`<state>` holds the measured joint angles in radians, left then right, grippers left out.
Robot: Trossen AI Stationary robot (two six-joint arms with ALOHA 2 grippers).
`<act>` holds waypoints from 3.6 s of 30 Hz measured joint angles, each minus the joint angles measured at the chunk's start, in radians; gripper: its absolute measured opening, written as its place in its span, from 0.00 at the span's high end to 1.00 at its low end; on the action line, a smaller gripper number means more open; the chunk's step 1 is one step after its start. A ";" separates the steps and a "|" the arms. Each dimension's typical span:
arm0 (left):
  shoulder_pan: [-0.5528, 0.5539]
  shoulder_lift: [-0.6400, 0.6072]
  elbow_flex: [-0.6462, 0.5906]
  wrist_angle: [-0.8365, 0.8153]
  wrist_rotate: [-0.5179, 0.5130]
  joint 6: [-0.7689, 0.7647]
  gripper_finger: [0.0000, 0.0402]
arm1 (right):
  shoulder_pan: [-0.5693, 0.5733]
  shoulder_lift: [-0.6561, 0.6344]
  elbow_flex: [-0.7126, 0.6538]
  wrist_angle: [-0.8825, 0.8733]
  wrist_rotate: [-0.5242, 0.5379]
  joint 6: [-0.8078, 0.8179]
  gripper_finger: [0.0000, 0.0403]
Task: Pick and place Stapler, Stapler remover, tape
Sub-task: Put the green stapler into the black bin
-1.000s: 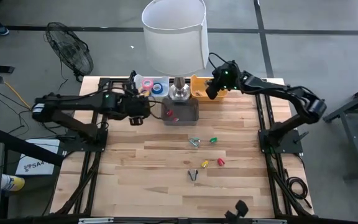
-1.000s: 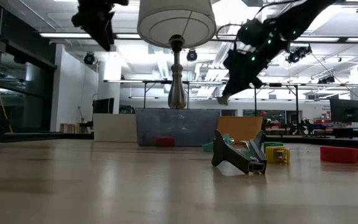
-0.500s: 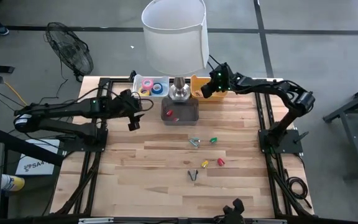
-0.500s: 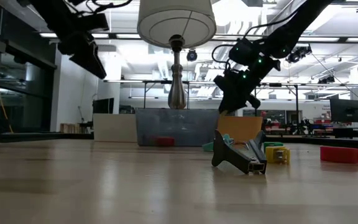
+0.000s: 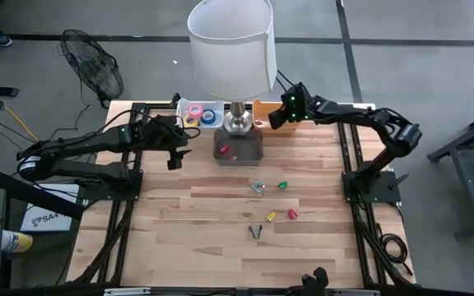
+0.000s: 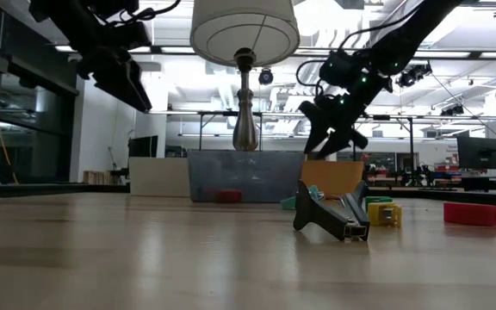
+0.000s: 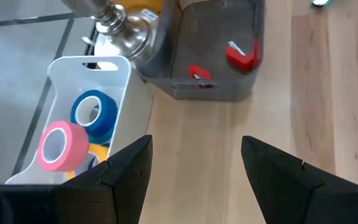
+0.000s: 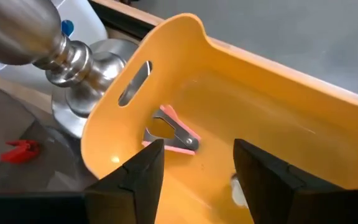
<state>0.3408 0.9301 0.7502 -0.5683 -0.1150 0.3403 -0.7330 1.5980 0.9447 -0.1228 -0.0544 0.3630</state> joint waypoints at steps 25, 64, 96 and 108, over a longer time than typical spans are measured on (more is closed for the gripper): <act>0.000 -0.006 0.000 -0.005 0.071 0.109 0.40 | 0.284 -0.283 0.000 -0.542 -0.117 -0.521 0.54; 0.000 -0.006 0.000 -0.009 0.098 0.126 0.40 | 0.612 0.094 0.000 -0.583 -0.069 -0.817 0.55; 0.000 -0.006 0.000 -0.008 0.098 0.126 0.40 | 0.687 0.108 0.125 -0.608 0.126 -0.834 0.88; 0.000 -0.006 0.000 -0.003 0.097 0.125 0.40 | 0.605 0.111 0.339 -0.439 0.209 -0.888 0.87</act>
<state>0.3407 0.9245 0.7506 -0.5716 -0.0177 0.4652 -0.1279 1.7088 1.2837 -0.5620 0.1541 -0.5252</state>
